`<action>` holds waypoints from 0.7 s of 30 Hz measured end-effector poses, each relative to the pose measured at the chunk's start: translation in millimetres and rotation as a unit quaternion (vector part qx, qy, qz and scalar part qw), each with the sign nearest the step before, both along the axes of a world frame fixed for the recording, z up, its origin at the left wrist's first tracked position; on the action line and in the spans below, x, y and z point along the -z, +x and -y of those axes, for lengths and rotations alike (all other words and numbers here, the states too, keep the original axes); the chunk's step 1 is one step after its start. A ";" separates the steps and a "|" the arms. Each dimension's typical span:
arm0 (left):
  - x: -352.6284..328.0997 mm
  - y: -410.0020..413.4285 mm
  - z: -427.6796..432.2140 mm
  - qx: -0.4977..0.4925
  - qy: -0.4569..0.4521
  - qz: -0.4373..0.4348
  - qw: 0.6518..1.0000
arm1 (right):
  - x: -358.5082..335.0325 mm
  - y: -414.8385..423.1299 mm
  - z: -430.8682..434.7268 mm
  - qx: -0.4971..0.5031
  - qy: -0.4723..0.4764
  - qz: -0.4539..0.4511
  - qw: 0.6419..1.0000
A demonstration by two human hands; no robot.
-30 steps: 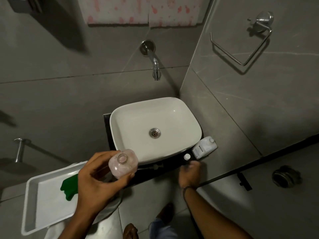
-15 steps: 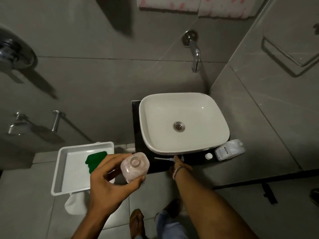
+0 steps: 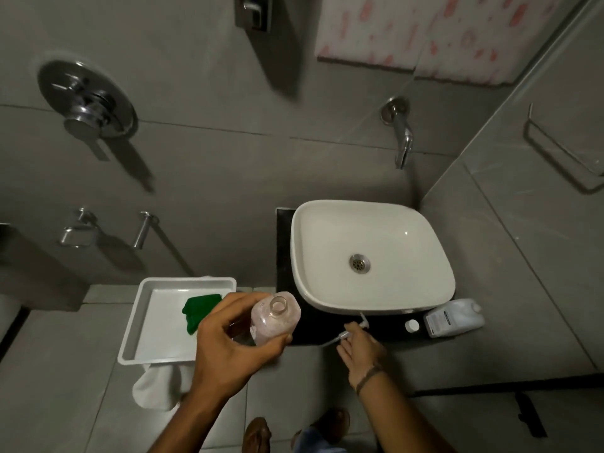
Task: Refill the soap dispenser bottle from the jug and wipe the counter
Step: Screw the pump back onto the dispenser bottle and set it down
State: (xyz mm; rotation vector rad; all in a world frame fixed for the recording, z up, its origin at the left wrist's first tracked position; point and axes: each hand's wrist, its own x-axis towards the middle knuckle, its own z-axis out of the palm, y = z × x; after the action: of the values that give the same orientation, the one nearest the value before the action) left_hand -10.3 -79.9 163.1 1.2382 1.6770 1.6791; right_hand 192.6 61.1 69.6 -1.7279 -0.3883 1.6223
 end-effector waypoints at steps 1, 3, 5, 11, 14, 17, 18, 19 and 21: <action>-3.5 -1.6 -3.4 -0.004 0.000 0.005 1.000 | -17.2 0.6 1.0 -0.022 0.045 0.021 0.998; -6.2 -5.5 -10.1 -0.011 0.003 0.008 1.000 | -60.0 -1.2 -1.0 -0.065 0.162 0.050 0.983; -7.7 -9.3 -14.2 -0.021 0.007 0.006 1.000 | -112.8 -6.1 -6.1 -0.097 0.270 0.062 0.956; -18.8 -14.7 -20.2 -0.049 0.014 0.017 0.999 | -243.5 -29.8 -2.8 -0.176 0.488 0.025 0.855; -27.3 -15.4 -18.9 -0.063 0.012 0.003 0.998 | -274.2 -46.3 10.7 -0.230 0.540 0.013 0.810; -35.8 -15.4 -14.9 -0.076 0.011 0.005 0.997 | -288.8 -59.3 20.2 -0.270 0.577 0.031 0.770; -37.6 -16.1 -12.9 -0.080 0.011 0.005 0.997 | -292.2 -63.0 23.6 -0.285 0.586 0.038 0.758; -39.1 -17.0 -10.8 -0.083 0.009 0.004 0.996 | -293.4 -65.6 26.2 -0.299 0.592 0.044 0.747; -41.9 -19.8 -6.1 -0.090 0.005 0.000 0.996 | -291.2 -69.9 27.8 -0.322 0.596 0.058 0.733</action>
State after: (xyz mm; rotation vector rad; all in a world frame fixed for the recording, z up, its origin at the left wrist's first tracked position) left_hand -30.1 -73.7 205.0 1.1187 1.8295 1.7941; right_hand 122.6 33.4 360.8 -0.6523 -1.7849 1.1090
